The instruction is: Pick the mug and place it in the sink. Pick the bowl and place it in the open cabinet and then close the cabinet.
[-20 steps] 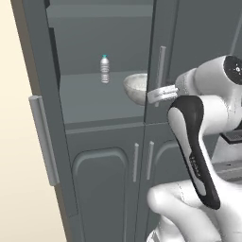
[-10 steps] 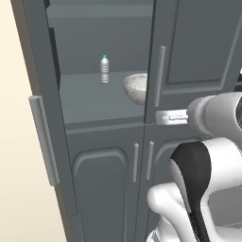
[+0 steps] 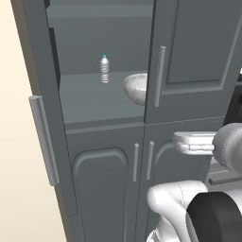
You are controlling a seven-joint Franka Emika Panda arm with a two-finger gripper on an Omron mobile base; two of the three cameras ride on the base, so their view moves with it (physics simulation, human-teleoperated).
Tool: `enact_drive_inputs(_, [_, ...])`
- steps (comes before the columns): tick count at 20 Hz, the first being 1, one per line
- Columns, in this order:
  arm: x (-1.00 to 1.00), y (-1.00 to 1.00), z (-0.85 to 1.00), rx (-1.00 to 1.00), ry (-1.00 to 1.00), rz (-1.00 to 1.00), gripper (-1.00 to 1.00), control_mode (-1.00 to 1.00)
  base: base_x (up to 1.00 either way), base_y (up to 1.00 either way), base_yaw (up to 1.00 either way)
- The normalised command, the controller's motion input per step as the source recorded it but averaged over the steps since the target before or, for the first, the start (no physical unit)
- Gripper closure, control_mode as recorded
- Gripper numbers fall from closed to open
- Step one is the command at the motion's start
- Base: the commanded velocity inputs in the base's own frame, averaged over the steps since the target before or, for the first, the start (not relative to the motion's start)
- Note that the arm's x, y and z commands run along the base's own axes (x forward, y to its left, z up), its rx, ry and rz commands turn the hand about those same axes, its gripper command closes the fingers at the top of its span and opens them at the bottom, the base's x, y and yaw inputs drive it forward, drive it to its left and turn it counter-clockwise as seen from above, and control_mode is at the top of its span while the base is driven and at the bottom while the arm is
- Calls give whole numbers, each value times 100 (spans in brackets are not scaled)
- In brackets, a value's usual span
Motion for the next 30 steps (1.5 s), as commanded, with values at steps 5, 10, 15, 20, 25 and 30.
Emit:
enact_drive_inputs(5, [-100,2,11,0,-3,-4,-100,-100,0,0,0])
enact_drive_inputs(10, [-81,27,-11,0,-3,5,-100,-100,0,0,0])
enact_drive_inputs(15, [-25,56,0,0,-11,0,-100,-100,0,0,0])
enact_drive_inputs(20, [-2,100,0,-9,-20,0,-100,-100,0,0,0])
enact_drive_inputs(25, [-1,100,-21,-10,-4,-2,-100,-100,0,0,0])
enact_drive_inputs(30, [20,100,-6,-1,-2,-17,-100,-100,0,0,0])
